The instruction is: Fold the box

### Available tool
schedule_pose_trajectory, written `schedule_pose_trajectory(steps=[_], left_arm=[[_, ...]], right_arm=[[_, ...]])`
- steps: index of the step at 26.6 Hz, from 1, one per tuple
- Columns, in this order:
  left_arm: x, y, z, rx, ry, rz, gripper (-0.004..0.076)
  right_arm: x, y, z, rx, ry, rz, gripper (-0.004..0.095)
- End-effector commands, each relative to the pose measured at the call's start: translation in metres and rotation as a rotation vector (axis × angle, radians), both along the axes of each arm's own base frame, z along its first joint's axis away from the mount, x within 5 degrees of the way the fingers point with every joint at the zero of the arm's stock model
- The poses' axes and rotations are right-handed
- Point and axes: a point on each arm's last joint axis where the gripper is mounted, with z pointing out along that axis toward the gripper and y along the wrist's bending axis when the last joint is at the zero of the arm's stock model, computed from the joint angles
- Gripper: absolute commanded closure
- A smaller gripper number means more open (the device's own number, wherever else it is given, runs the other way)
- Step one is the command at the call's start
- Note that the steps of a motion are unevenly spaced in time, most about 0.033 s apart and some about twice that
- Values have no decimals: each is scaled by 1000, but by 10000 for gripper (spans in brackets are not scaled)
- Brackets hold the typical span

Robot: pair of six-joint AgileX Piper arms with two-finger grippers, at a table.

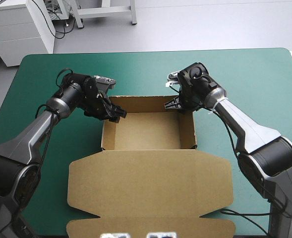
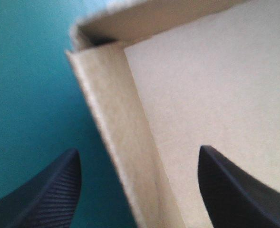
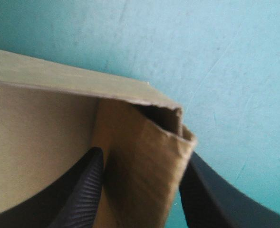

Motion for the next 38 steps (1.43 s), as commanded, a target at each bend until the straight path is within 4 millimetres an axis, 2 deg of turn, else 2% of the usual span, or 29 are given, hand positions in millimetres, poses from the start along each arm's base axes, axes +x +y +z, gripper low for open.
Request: schedule_pose_trajectory(steps=[1,4,7,8,13,16,19,24,27,33,35,37,38], left_arm=[[-6,-2,65,-50,-110,-9,225],[-10,0,102,-53,-155,-23,226],[-24,3,136,-115,-243,-18,234],[-28,4,140,-119,-256,-18,242],[-62,19,168,-118,-339,-30,430],[-84,27,167,-101,-340,-61,601],[-104,34,157,-85,-309,-73,734],[-133,45,123,-42,-210,-89,731],[-149,51,94,-15,-123,-91,731],[-177,61,41,24,15,-94,731],[-185,64,26,28,31,-91,731],[-192,67,14,32,49,-89,731],[-196,68,9,30,56,-88,731]], right_arm=[[-18,-12,72,85,-170,-6,450],[-31,-19,105,133,-251,-8,450],[-43,-19,118,210,-248,-2,450],[-44,-18,116,224,-235,0,450],[-46,-13,98,244,-149,2,450],[-46,-16,80,192,-110,-6,450],[-46,-18,66,158,-72,-10,450],[-44,-20,58,111,-66,-18,450],[-41,-19,52,96,-57,-19,450],[-28,-10,22,74,19,-21,458],[-24,-7,11,74,53,-23,524],[-21,-5,3,67,71,-24,664],[-20,-4,0,61,76,-24,767]])
